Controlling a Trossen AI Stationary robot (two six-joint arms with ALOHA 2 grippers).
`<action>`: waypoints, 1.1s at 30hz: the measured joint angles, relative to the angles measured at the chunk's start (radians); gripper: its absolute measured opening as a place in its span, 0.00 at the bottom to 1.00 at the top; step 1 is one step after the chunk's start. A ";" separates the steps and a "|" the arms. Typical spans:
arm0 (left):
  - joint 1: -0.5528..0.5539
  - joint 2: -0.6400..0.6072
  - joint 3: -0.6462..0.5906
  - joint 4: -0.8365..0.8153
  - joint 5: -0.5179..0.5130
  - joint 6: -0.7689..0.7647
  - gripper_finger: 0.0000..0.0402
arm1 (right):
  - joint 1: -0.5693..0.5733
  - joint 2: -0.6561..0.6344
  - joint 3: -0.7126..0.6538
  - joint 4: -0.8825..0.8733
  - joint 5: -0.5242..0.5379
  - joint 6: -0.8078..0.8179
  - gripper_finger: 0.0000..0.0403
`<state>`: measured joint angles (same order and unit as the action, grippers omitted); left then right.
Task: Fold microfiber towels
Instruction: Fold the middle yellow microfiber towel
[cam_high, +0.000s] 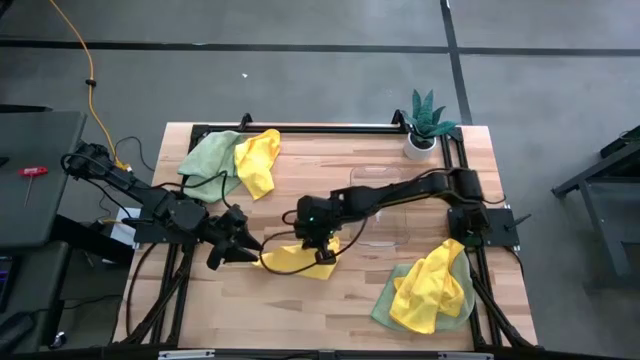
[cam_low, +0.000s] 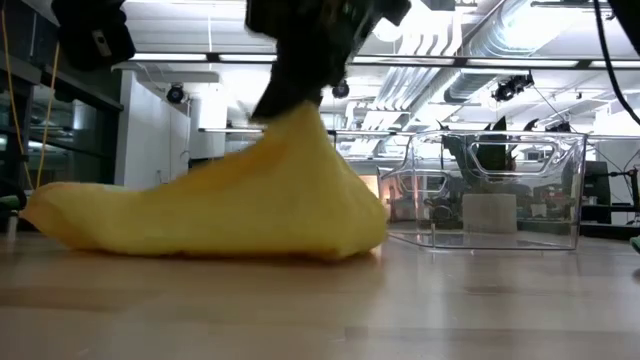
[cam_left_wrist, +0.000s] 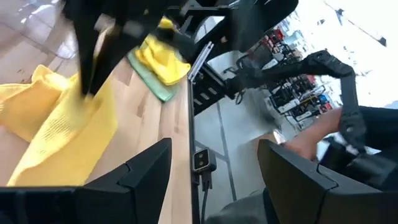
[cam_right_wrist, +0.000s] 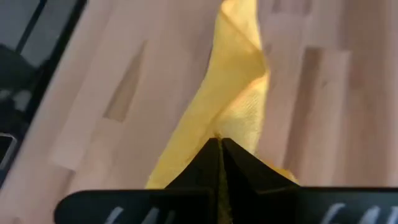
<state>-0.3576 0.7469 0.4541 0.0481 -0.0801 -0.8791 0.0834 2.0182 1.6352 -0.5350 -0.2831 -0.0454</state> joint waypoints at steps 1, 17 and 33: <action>0.000 -0.002 0.000 -0.014 -0.005 0.000 0.57 | 0.000 -0.022 0.000 -0.006 0.023 0.012 0.00; 0.000 0.134 0.001 -0.330 -0.184 -0.027 0.57 | 0.050 -0.125 0.000 -0.033 0.296 0.251 0.00; 0.212 0.441 0.000 -0.460 -0.005 -0.250 0.57 | 0.048 -0.125 0.000 -0.029 0.300 0.273 0.00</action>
<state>-0.1456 1.1880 0.4541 -0.4121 -0.0848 -1.1287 0.1318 1.8935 1.6352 -0.5636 0.0174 0.2276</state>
